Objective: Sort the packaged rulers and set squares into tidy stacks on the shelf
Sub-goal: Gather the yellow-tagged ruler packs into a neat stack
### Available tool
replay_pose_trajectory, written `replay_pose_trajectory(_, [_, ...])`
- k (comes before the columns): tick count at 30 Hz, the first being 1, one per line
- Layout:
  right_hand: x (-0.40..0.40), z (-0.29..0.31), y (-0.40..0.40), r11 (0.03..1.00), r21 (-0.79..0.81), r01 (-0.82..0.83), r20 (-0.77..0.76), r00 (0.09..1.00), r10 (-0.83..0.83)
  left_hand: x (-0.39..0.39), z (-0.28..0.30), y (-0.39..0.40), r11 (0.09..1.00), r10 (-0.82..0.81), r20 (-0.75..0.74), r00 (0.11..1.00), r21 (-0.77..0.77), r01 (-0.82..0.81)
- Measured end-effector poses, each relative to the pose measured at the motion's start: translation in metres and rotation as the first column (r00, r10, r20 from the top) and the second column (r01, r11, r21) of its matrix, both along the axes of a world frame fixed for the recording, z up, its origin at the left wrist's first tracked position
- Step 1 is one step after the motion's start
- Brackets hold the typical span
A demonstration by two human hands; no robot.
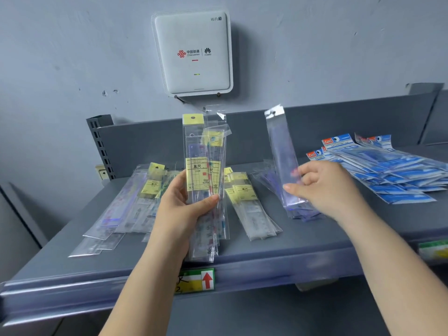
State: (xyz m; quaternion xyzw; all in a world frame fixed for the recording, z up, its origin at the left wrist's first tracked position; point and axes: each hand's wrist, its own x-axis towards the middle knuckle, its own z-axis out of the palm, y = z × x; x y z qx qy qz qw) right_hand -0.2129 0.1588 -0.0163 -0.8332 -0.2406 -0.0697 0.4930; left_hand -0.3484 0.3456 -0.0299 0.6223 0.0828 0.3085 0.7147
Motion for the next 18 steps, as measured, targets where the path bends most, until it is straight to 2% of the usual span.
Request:
replay_pose_trajectory(3, [0.008,-0.008,-0.004,0.957,-0.262,0.124,0.036,0.992,-0.118,0.0,0.001,-0.001,1.0,0.005,0.003,1.0,-0.007,-0.005])
replay_pose_trajectory(5, [0.01,-0.011,-0.004,0.926,-0.339,0.165,0.055,0.986,-0.156,0.0,0.001,-0.001,1.0,0.009,0.006,1.0,-0.01,-0.009])
replay_pose_trajectory(7, [0.007,-0.009,-0.002,0.915,-0.354,0.193,0.108,0.98,-0.165,0.0,0.0,0.0,1.0,0.012,0.012,1.0,-0.023,-0.012])
replay_pose_trajectory(9, [-0.002,-0.006,0.002,0.944,-0.261,0.201,0.171,0.972,-0.159,0.001,-0.001,0.001,0.999,0.01,0.019,1.0,-0.036,-0.01])
replay_pose_trajectory(11, [-0.018,-0.001,0.011,0.988,-0.113,0.103,0.165,0.983,-0.083,0.001,-0.001,0.002,0.999,0.012,0.03,0.999,-0.037,-0.011])
replay_pose_trajectory(13, [-0.041,0.003,0.025,0.994,-0.057,-0.093,0.077,0.992,0.098,0.0,-0.001,0.002,0.999,0.016,0.04,0.999,-0.028,-0.015])
replay_pose_trajectory(15, [-0.062,0.003,0.044,0.965,-0.096,-0.242,0.022,0.969,0.246,0.0,0.0,0.002,1.0,0.016,0.056,0.998,-0.016,-0.015])
replay_pose_trajectory(18, [-0.08,-0.001,0.068,0.944,-0.175,-0.28,0.038,0.956,0.29,0.001,-0.002,0.003,0.998,0.053,0.073,0.996,0.016,-0.054])
